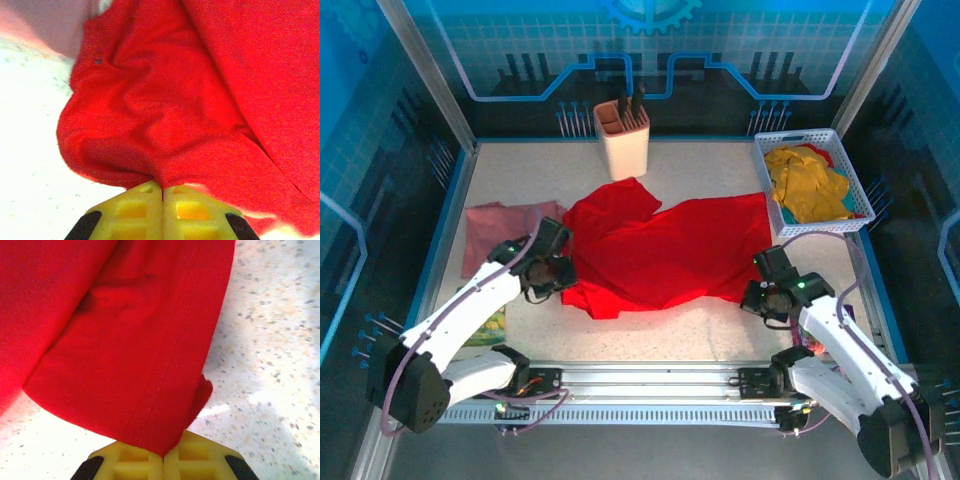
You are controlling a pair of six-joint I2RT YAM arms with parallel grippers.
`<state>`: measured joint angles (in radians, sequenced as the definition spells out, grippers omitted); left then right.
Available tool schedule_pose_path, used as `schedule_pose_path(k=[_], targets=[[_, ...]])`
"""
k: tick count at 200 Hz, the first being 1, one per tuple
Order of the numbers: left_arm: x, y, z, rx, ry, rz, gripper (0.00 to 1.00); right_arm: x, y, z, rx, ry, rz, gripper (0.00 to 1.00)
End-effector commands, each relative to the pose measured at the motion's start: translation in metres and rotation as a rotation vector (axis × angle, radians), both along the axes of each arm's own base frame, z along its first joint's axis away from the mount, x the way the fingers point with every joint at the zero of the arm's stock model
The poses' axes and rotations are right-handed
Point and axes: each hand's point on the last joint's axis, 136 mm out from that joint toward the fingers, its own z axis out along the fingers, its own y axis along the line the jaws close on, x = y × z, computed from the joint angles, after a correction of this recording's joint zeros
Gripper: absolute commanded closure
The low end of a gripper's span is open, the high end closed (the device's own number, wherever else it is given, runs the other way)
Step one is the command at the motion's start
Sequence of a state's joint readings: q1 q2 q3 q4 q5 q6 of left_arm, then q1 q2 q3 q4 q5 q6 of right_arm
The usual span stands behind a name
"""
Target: Fold and stack the t-shirts
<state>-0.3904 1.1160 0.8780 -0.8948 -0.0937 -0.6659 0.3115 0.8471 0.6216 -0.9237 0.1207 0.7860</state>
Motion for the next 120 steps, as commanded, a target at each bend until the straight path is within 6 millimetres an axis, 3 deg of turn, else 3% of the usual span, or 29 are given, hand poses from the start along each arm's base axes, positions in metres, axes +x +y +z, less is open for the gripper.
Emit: schedule_pose_path(k=[1, 25, 48, 80, 120], targets=[[-0.017, 0.022, 0.020, 0.064, 0.045, -0.030, 1.00, -0.014, -0.014, 0.032, 0.025, -0.035, -0.096, 1.00], [-0.014, 0.034, 0.031, 0.090, 0.053, -0.030, 1.00, -0.018, -0.031, 0.067, 0.035, -0.130, -0.164, 1.00], [-0.011, 0.043, 0.034, 0.088, 0.058, -0.011, 1.00, -0.023, -0.043, 0.079, 0.009, -0.134, -0.194, 1.00], [-0.007, 0.038, 0.029, 0.054, 0.076, -0.026, 0.98, -0.025, -0.049, 0.071, 0.014, -0.101, -0.226, 1.00], [-0.008, 0.034, -0.004, 0.040, 0.138, -0.022, 0.95, -0.018, -0.050, 0.059, 0.017, -0.091, -0.237, 0.99]])
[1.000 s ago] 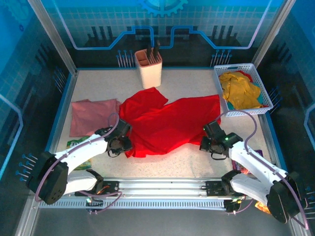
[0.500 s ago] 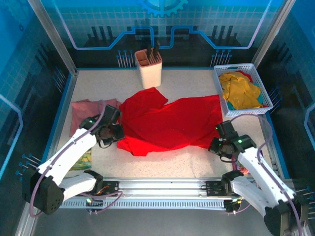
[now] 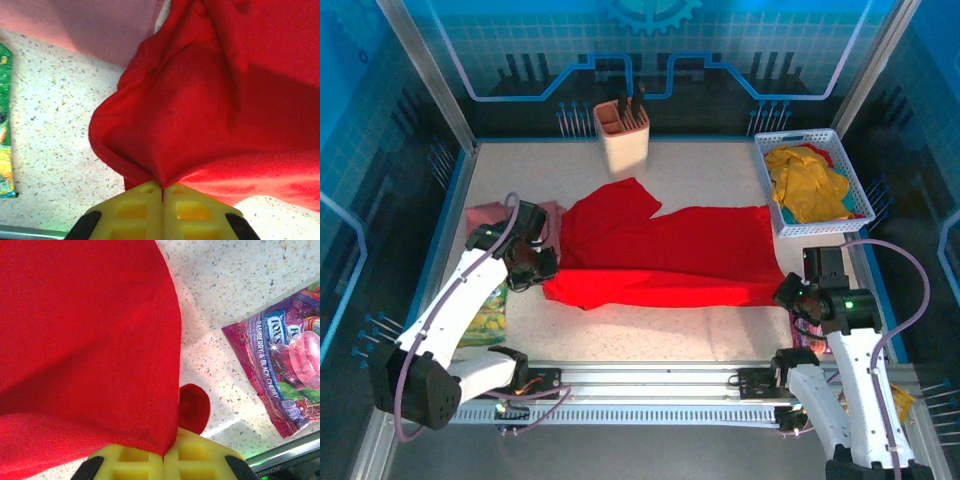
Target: Fold and stack the t-shirts
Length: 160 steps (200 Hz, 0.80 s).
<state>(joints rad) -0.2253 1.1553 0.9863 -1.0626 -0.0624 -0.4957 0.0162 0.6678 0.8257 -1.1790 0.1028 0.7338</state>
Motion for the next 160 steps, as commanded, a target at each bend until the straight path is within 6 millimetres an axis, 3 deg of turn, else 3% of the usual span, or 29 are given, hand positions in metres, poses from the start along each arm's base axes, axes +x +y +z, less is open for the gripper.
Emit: schedule_pose_path(k=[1, 25, 43, 81, 98, 111, 124, 148, 160], targets=[[-0.005, -0.002, -0.019, -0.010, 0.053, -0.013, 0.95, -0.001, 0.000, -0.014, 0.005, 0.036, 0.004, 0.99], [0.010, -0.001, -0.023, 0.009, 0.035, -0.003, 0.94, 0.010, 0.002, -0.029, 0.019, 0.054, 0.011, 0.98], [0.034, -0.004, -0.022, 0.011, -0.004, 0.005, 0.93, 0.024, 0.001, -0.033, 0.018, 0.037, -0.006, 0.98], [0.088, -0.016, -0.029, 0.010, -0.013, -0.006, 0.91, 0.049, -0.004, -0.064, 0.017, 0.073, -0.020, 0.98], [0.105, -0.018, -0.034, 0.030, -0.002, -0.015, 0.84, 0.057, -0.005, -0.075, 0.038, 0.082, -0.019, 0.93], [0.111, -0.015, -0.034, 0.053, 0.003, -0.020, 0.60, 0.060, -0.004, -0.080, 0.065, 0.088, -0.019, 0.81], [0.108, -0.012, -0.032, 0.068, 0.010, -0.025, 0.48, 0.063, 0.000, -0.079, 0.097, 0.076, -0.002, 0.65], [0.087, -0.010, -0.026, 0.056, 0.012, -0.022, 0.44, 0.070, 0.011, -0.071, 0.148, 0.023, 0.070, 0.23], [0.070, -0.012, -0.027, 0.026, 0.024, -0.018, 0.44, 0.072, 0.018, -0.065, 0.176, -0.010, 0.100, 0.15]])
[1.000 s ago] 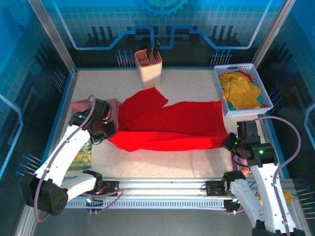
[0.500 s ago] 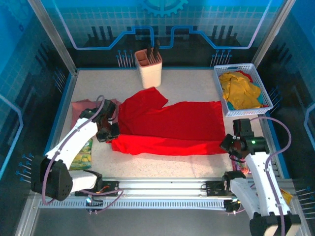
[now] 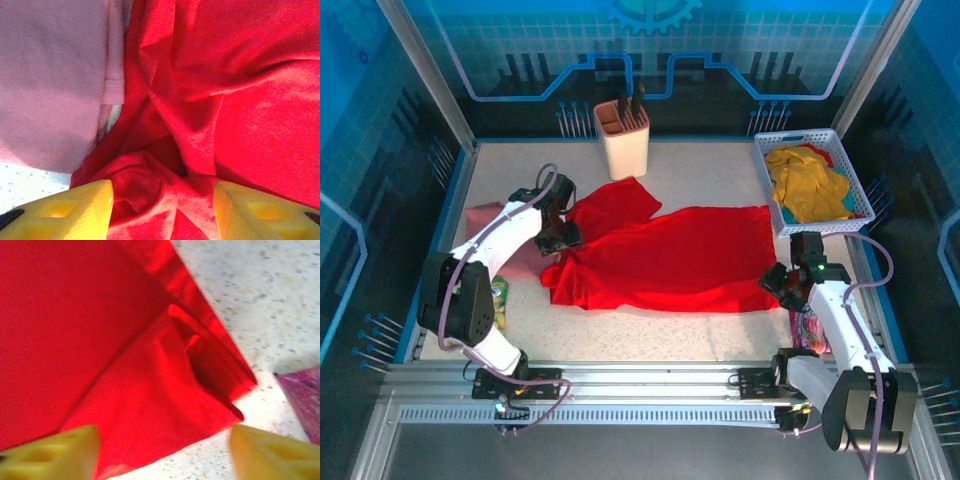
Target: Fold and stack the t-shirts
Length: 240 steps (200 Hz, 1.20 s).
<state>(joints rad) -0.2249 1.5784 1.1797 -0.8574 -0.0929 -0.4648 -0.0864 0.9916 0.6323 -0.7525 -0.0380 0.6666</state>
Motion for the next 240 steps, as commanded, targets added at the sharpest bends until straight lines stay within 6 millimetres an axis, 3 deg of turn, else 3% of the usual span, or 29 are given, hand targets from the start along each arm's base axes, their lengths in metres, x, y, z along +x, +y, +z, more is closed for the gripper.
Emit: schedule_pose_path(k=[1, 40, 85, 128, 175, 211, 240], targets=[[-0.030, 0.005, 0.010, -0.018, 0.008, 0.006, 0.44, 0.011, 0.016, 0.013, 0.079, -0.099, 0.078, 0.14], [-0.079, -0.020, -0.005, -0.136, 0.016, 0.025, 0.45, 0.014, 0.030, 0.028, 0.134, -0.174, 0.139, 0.04], [-0.113, -0.045, -0.050, -0.146, 0.051, 0.047, 0.46, 0.008, 0.034, 0.022, 0.132, -0.170, 0.162, 0.00], [-0.116, -0.068, -0.072, -0.163, 0.061, 0.031, 0.47, 0.009, 0.038, 0.018, 0.155, -0.170, 0.157, 0.00], [-0.103, -0.078, -0.075, -0.167, 0.034, 0.027, 0.55, 0.010, 0.039, 0.015, 0.160, -0.166, 0.156, 0.00], [-0.097, -0.083, -0.067, -0.147, 0.041, -0.007, 0.84, 0.009, 0.038, 0.012, 0.153, -0.160, 0.151, 0.00], [-0.091, -0.088, -0.042, -0.091, 0.080, -0.102, 0.90, 0.009, 0.037, 0.012, 0.149, -0.159, 0.147, 0.00]])
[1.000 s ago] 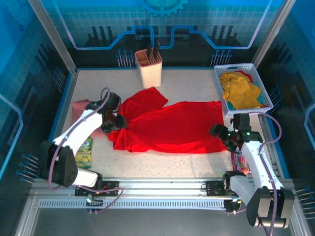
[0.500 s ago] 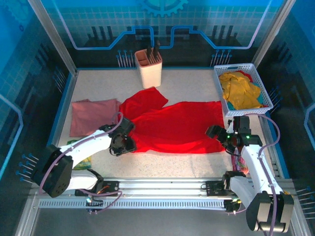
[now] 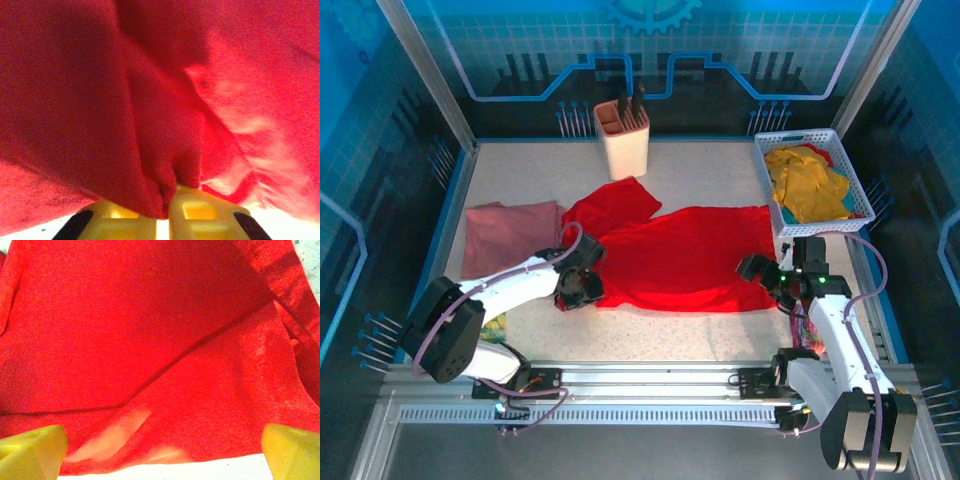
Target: Fold and stack the t-shirts
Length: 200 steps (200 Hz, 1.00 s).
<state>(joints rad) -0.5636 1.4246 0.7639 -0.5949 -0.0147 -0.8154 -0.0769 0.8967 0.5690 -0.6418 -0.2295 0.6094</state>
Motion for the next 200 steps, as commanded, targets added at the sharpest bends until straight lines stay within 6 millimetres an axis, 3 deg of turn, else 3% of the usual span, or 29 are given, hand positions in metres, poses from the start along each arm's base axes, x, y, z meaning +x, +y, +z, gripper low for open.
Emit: schedule_pose_path(k=[1, 23, 42, 63, 78, 103, 125, 150, 200], targets=[[0.008, -0.007, 0.024, 0.048, 0.007, -0.094, 0.90, -0.002, 0.004, -0.002, 0.012, 0.008, 0.006, 0.00], [0.021, -0.014, 0.040, 0.077, 0.010, -0.178, 0.90, 0.000, 0.004, -0.001, 0.015, 0.003, 0.005, 0.00], [0.036, -0.021, 0.041, 0.102, 0.026, -0.243, 0.89, 0.000, 0.004, 0.000, 0.016, 0.004, 0.007, 0.00], [0.057, -0.029, 0.038, 0.117, 0.044, -0.300, 0.78, 0.000, 0.004, 0.001, 0.013, 0.007, 0.011, 0.00], [0.070, -0.034, 0.033, 0.114, 0.063, -0.327, 0.64, -0.001, 0.005, 0.001, 0.014, 0.007, 0.013, 0.00], [0.080, -0.035, 0.040, 0.107, 0.050, -0.334, 0.56, -0.004, 0.005, 0.002, 0.016, 0.007, 0.014, 0.00], [0.072, -0.029, 0.057, 0.098, 0.009, -0.331, 0.49, -0.006, 0.008, 0.001, 0.035, -0.001, 0.014, 0.00], [0.047, -0.021, 0.071, 0.050, -0.019, -0.317, 0.45, -0.005, 0.011, -0.002, 0.056, -0.007, 0.012, 0.00], [-0.008, 0.017, 0.057, 0.035, -0.070, -0.192, 0.49, 0.003, 0.013, 0.003, 0.067, -0.021, 0.022, 0.01]])
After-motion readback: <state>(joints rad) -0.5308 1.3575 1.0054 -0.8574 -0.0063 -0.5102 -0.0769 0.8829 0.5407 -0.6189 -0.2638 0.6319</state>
